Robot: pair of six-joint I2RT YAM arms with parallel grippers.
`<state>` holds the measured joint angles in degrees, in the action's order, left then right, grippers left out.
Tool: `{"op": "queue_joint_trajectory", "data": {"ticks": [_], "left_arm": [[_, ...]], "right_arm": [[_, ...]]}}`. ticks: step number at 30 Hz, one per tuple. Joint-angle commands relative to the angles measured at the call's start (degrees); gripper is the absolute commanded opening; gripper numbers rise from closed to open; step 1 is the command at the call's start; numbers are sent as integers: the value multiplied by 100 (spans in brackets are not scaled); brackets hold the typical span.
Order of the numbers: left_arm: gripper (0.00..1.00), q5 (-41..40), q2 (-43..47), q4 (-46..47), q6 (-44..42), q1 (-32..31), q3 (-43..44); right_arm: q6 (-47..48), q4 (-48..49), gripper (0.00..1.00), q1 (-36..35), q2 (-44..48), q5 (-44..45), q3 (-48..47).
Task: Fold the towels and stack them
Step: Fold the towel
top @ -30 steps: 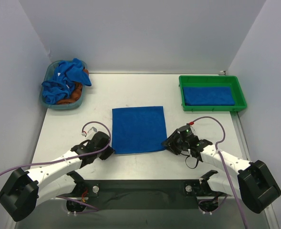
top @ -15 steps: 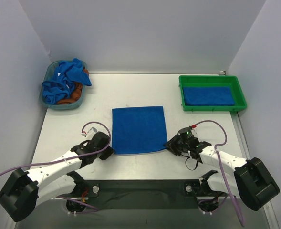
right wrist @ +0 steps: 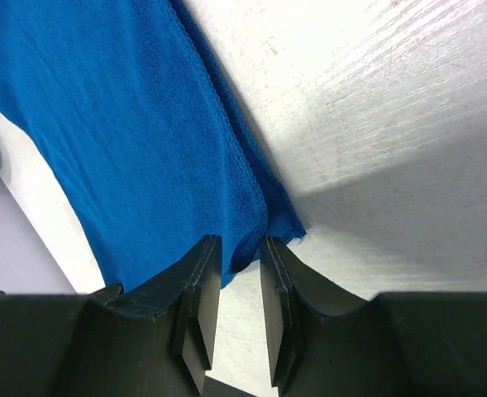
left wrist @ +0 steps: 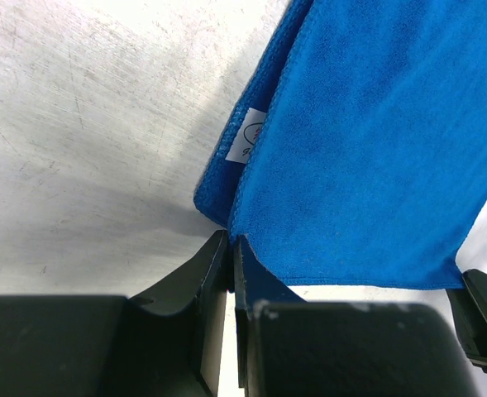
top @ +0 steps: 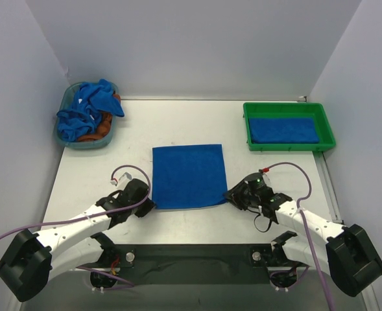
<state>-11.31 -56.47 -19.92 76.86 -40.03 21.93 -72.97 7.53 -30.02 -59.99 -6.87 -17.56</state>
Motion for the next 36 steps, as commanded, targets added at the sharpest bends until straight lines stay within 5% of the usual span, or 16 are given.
{"op": "queue_joint_trajectory", "data": {"ticks": [1, 10, 14, 19, 28, 36], "left_arm": [[17, 32, 74, 59, -4, 13, -5], [17, 24, 92, 67, -13, 4, 4], [15, 24, 92, 67, -39, 13, 39], [5, -178, 189, -230, -398, 48, 434], [2, 206, -311, -285, -1821, 1276, 2147], [0, 1366, -2542, 111, -2676, 2578, 4553]], "right_arm": [[99, -234, 26, 31, 5, 72, -239], [63, 56, 19, 31, -364, -25, -107], [107, 38, 2, 31, -268, -33, -124], [511, -357, 0, 171, 4, 2, -519], [1328, -630, 0, 883, -573, -278, -2276], [2127, -463, 0, 1543, -2252, -780, -4666]]}}
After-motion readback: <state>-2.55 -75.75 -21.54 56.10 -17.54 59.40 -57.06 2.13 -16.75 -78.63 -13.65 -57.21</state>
